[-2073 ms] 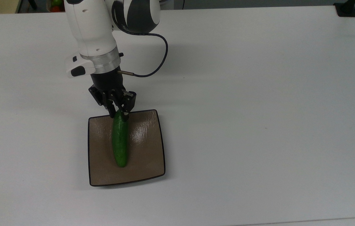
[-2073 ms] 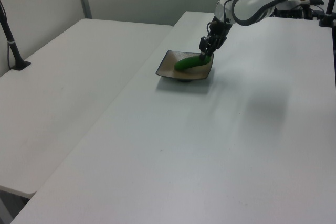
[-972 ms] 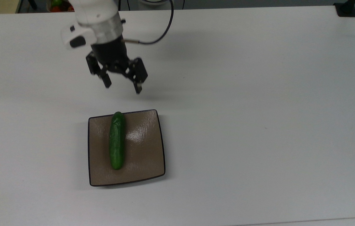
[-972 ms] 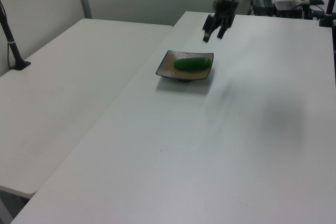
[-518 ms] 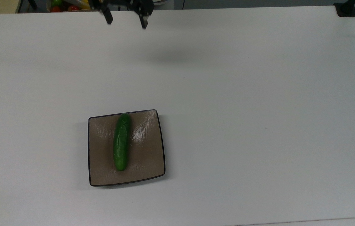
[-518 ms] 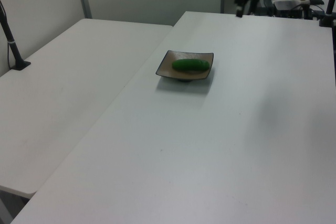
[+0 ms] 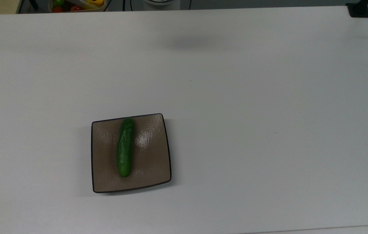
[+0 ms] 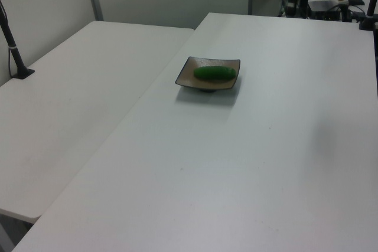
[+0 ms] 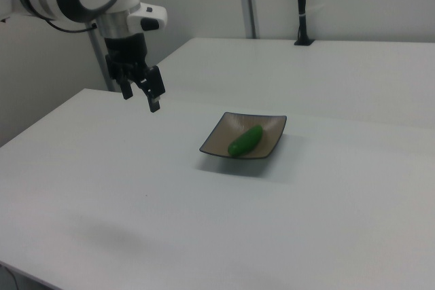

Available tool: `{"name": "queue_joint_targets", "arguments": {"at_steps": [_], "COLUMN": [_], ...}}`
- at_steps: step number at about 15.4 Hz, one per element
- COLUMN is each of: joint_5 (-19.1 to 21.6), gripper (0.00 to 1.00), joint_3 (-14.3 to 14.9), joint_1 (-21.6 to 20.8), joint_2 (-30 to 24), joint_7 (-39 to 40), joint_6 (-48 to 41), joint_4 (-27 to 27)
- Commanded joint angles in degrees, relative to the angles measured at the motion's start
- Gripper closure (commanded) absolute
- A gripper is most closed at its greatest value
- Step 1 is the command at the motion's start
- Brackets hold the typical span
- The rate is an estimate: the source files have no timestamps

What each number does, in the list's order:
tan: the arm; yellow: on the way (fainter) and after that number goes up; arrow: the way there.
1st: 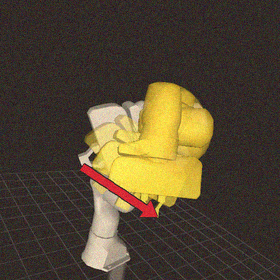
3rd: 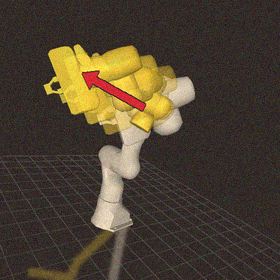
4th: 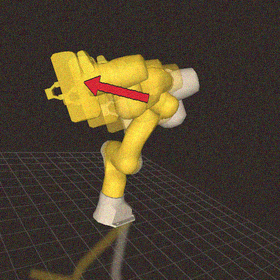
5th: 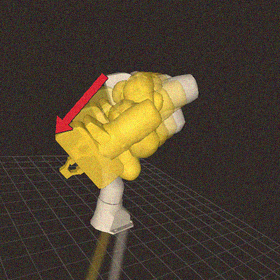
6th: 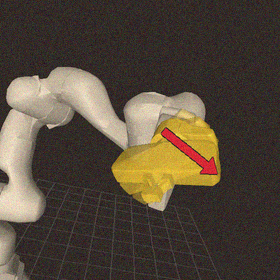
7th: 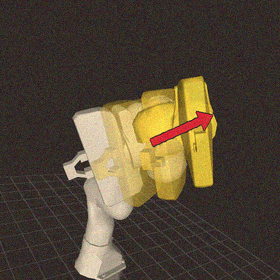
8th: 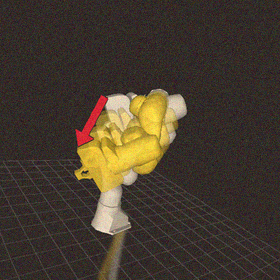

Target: Cucumber placed on a ceramic plate

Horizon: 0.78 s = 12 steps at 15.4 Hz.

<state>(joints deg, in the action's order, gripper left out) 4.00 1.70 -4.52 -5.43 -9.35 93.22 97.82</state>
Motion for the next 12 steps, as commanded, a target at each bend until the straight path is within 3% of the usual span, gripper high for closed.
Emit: {"name": "queue_joint_targets", "arguments": {"at_steps": [1,6,12], "joint_5": [-0.92,-1.10,-0.92], "gripper": [0.00,0.00,0.00], "joint_3": [-0.21,-0.03,-0.12], "joint_1": [-0.84,0.74,1.71], "joint_2": [1.91,3.06,2.53], "joint_7": [0.47,16.01,16.38], "joint_6": [4.85,10.14,9.44], "joint_4": [0.62,0.35,0.35]}}
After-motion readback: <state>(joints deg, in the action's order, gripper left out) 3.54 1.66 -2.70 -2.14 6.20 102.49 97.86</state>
